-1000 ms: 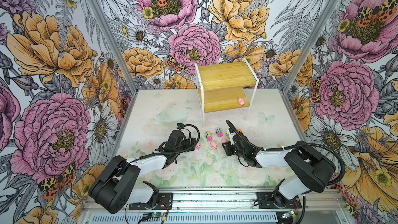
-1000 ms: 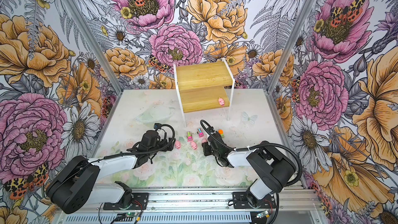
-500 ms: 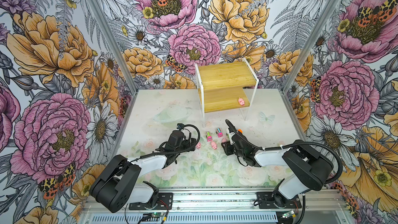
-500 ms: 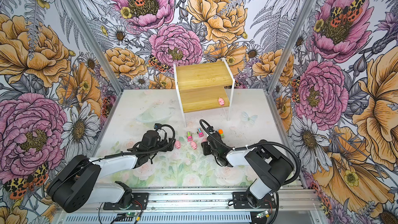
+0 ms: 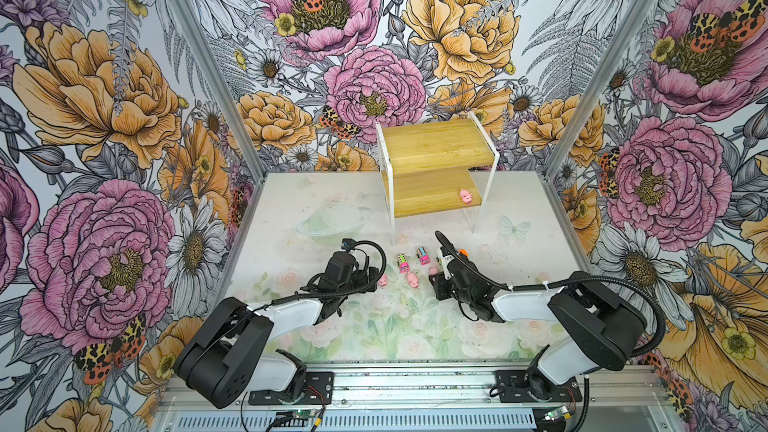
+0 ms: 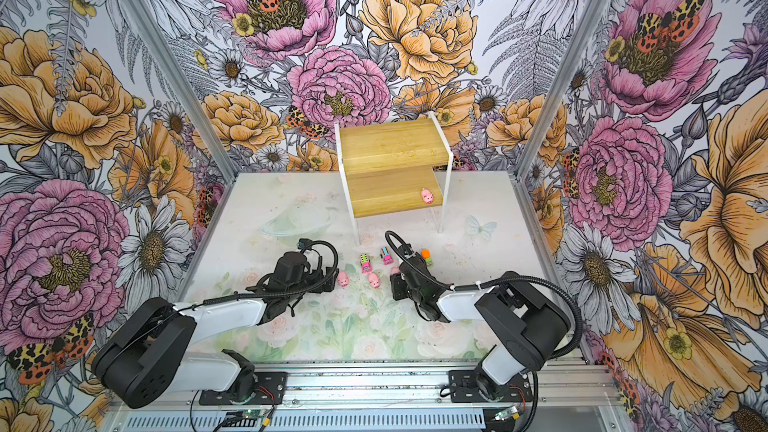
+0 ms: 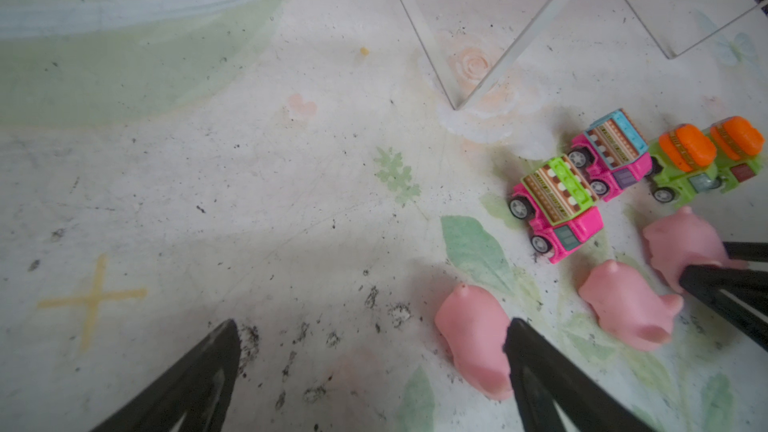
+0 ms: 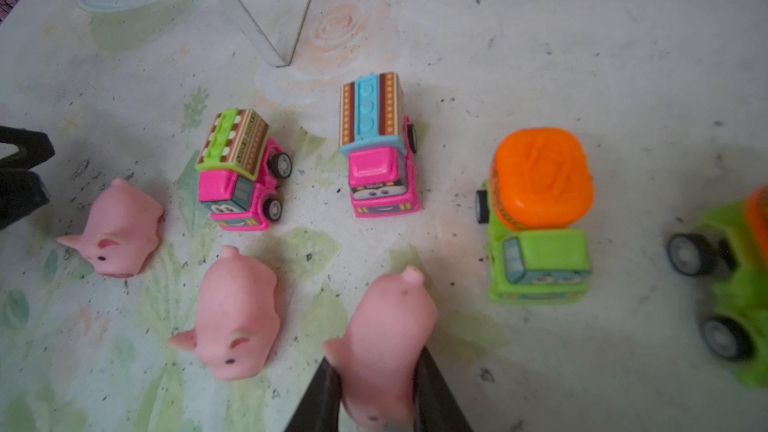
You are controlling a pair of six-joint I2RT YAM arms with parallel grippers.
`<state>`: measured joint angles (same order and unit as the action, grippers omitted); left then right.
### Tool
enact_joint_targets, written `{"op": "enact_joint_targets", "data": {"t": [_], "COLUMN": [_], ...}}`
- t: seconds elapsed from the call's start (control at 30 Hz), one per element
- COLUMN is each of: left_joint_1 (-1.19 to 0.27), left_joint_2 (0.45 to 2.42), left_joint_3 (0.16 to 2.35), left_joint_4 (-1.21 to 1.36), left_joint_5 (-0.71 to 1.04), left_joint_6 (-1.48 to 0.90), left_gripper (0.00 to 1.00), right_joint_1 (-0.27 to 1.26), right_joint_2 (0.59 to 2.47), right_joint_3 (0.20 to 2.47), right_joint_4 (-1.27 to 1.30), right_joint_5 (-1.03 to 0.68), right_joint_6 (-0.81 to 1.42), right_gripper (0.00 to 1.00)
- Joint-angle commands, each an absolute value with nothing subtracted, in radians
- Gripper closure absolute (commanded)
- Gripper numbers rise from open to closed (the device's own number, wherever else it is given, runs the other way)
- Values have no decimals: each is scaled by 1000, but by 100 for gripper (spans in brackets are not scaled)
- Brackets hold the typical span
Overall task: Place and organize the plastic toys onto the shelf
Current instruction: 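Position the right gripper above the next pink pig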
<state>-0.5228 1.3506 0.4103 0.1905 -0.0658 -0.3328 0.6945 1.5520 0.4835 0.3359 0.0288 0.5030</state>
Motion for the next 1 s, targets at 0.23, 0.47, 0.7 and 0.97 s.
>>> {"op": "enact_joint_targets", "data": {"t": [0.23,0.47,0.7,0.97], "left_joint_1": [-533,-533,-532,-533], "left_joint_2": [1364,1362,1362,1362], "left_joint_3": [422,422,420,420], "left_joint_4": [196,194,195,195], "left_joint_5": [-72,-73,-71,-69], "left_joint_6": [-321,-321,-321,-319], "left_gripper": [1,1,1,1], "right_joint_1": [659,623,618,617], "right_joint_2": [1462,1431,1442,1402], "right_joint_3": [500,504,481,456], "right_joint_4": [262,194,184,129], "right_joint_5": [-78,-167,-138,6], "right_joint_6": [435,399,415,447], "right_gripper": [72,73,69,59]}}
